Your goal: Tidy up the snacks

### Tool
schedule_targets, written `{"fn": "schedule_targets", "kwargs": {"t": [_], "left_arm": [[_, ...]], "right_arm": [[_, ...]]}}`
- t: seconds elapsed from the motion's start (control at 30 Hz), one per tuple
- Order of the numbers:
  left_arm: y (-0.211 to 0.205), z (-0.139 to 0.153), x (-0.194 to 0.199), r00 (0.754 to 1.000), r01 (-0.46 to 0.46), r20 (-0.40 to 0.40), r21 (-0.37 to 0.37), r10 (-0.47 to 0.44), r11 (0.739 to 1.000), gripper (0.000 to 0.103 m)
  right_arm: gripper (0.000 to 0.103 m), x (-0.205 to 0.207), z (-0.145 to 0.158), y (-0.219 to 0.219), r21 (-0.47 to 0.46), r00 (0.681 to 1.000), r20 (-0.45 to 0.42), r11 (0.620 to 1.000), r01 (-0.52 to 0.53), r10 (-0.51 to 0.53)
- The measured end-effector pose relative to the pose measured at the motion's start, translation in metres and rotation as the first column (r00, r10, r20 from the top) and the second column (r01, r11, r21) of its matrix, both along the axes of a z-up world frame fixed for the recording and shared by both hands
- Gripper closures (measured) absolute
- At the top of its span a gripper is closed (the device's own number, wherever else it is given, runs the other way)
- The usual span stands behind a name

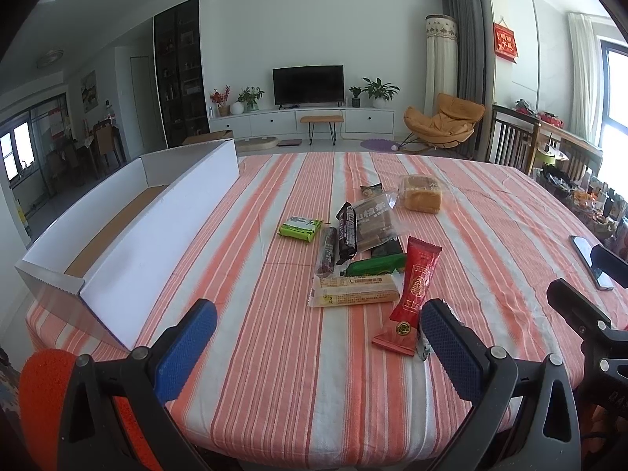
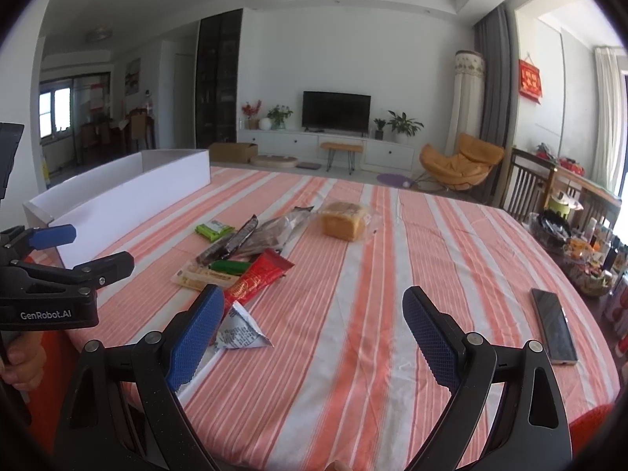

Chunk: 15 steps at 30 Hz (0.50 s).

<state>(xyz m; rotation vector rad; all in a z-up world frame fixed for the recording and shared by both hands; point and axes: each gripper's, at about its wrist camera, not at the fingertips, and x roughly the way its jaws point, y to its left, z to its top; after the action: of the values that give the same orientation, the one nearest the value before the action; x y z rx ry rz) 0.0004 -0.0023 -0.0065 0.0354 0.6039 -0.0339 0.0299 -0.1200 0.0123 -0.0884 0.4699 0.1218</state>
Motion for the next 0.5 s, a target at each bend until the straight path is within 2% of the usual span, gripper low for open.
{"fn": "schedule_targets", "kwargs": {"t": [0.5], "left_arm": [[-0.0012, -0.0009, 0.0013, 1.0, -0.002, 0.004, 0.0, 0.002, 1.0, 0.0]], "right_arm": [[0.009, -0.0003, 0.0016, 0.0004, 0.003, 1.0, 0.002, 1.0, -0.002, 0.002]]}}
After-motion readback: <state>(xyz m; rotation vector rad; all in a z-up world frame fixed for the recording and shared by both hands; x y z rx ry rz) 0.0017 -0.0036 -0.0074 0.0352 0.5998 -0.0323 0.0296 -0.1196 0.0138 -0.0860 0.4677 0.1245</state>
